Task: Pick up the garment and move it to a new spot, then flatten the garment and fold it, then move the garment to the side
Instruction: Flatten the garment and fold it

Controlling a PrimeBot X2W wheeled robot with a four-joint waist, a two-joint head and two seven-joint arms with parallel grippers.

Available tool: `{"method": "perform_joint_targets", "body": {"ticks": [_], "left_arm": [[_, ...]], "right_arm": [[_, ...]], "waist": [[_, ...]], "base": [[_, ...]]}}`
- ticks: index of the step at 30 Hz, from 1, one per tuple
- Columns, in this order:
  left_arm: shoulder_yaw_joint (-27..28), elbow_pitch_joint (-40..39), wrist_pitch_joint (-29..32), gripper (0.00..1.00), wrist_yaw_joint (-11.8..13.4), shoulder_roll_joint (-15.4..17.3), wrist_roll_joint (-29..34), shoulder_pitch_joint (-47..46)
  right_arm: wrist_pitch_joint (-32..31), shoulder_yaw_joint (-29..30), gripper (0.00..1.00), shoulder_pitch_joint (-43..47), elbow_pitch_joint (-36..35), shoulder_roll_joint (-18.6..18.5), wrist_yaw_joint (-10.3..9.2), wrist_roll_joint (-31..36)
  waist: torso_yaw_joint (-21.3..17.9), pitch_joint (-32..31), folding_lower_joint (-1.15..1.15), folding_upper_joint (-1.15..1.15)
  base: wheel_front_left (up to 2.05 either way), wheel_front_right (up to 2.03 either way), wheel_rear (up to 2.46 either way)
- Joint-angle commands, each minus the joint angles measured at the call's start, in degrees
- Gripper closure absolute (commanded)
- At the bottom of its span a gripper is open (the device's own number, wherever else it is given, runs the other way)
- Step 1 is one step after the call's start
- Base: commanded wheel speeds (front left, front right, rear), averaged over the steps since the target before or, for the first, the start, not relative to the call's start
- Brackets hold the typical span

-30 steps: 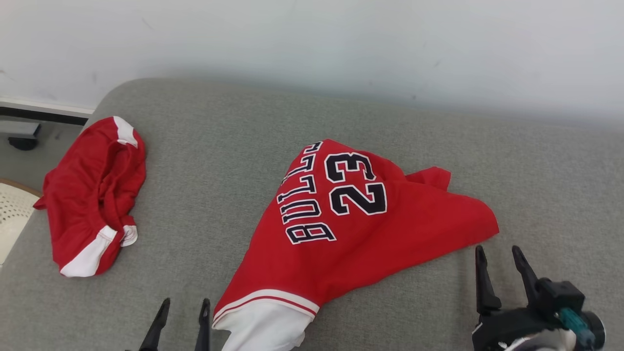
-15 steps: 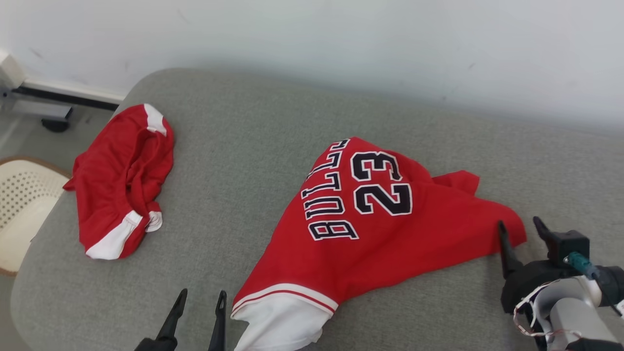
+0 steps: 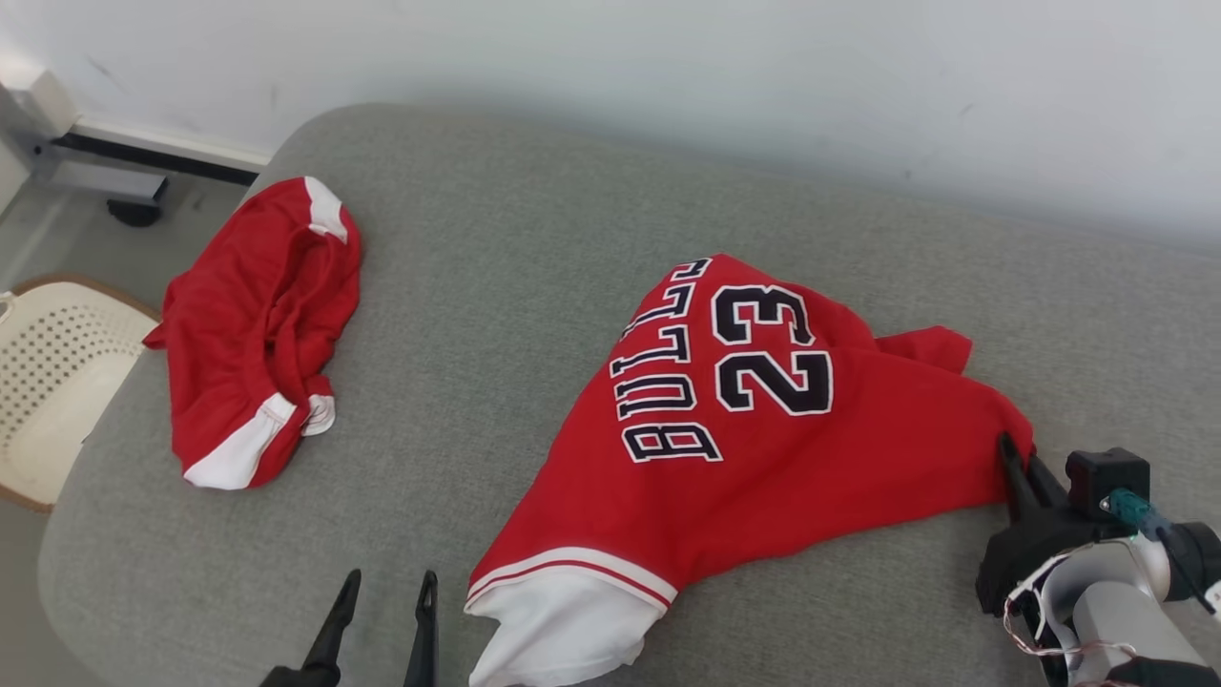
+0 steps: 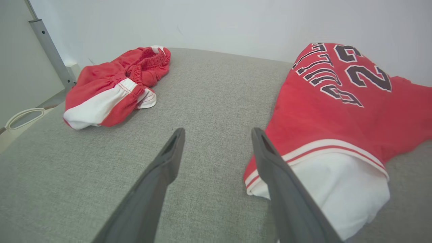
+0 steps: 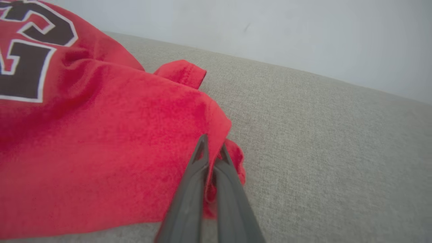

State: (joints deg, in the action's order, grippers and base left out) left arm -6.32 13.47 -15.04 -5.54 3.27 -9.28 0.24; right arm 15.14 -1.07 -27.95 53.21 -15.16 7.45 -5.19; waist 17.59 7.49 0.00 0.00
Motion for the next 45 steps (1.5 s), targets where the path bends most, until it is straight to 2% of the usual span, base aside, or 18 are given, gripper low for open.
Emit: {"method": "perform_joint_targets", "body": {"ticks": [1,12,21,24,27,29,34,39,45], "left_arm": [[0.1,0.2,-0.2,0.00,-0.2,-0.2,-0.1,1.3],[0.8,1.8,-0.2,0.00,-0.7,-0.4,-0.3,3.6],[1.2,2.2,-0.2,0.00,-0.7,-0.4,-1.1,4.5],[1.6,2.1,-0.2,0.00,-0.5,-0.4,-1.4,4.4],[1.7,2.4,-0.2,0.00,-0.5,-0.4,-1.5,4.2],[1.7,2.7,-0.2,0.00,-0.5,-0.4,-1.7,4.0],[1.0,3.2,-0.2,0.00,-0.5,-0.4,-1.9,3.3],[-0.6,3.5,-0.2,0.00,-0.3,-0.4,-2.3,2.0],[-2.6,3.9,-0.2,0.00,0.0,-0.4,-2.8,1.0]], "right_arm": [[0.1,-0.1,1.00,1.7,-1.7,0.4,0.09,-1.2],[0.1,-3.6,1.00,15.1,-16.2,1.0,0.09,-10.0],[-2.7,-8.0,1.00,29.9,-28.2,0.6,0.09,-24.3],[-4.1,-8.0,1.00,31.2,-31.8,-0.4,0.09,-26.3],[-3.9,-8.7,1.00,28.2,-33.6,-1.1,0.09,-27.2],[-3.5,-10.4,1.00,25.3,-32.8,-2.6,0.09,-24.9],[-2.7,-14.0,1.00,17.6,-27.7,-2.9,0.09,-22.9],[-1.2,-16.8,1.00,8.3,-16.6,-1.9,0.09,-21.9],[-0.2,-16.0,1.00,0.3,-3.1,-1.4,0.09,-21.7]], "waist": [[-2.0,-1.6,0.00,0.00],[-9.1,-4.9,0.00,0.00],[-11.6,-5.8,0.00,0.00],[-12.2,-5.7,0.00,0.00],[-12.3,-5.7,0.00,0.00],[-12.3,-5.7,0.00,0.00],[-11.2,-5.9,0.00,0.00],[-8.4,-5.7,0.00,0.00],[-4.7,-4.6,0.00,0.00]], "base": [[0.00,0.00,0.00],[0.00,0.00,0.00],[0.00,0.00,0.00],[0.00,0.00,0.00],[0.00,0.00,0.00],[0.00,0.00,0.00],[0.00,0.00,0.00],[0.00,0.00,0.00],[0.00,0.00,0.00]]}}
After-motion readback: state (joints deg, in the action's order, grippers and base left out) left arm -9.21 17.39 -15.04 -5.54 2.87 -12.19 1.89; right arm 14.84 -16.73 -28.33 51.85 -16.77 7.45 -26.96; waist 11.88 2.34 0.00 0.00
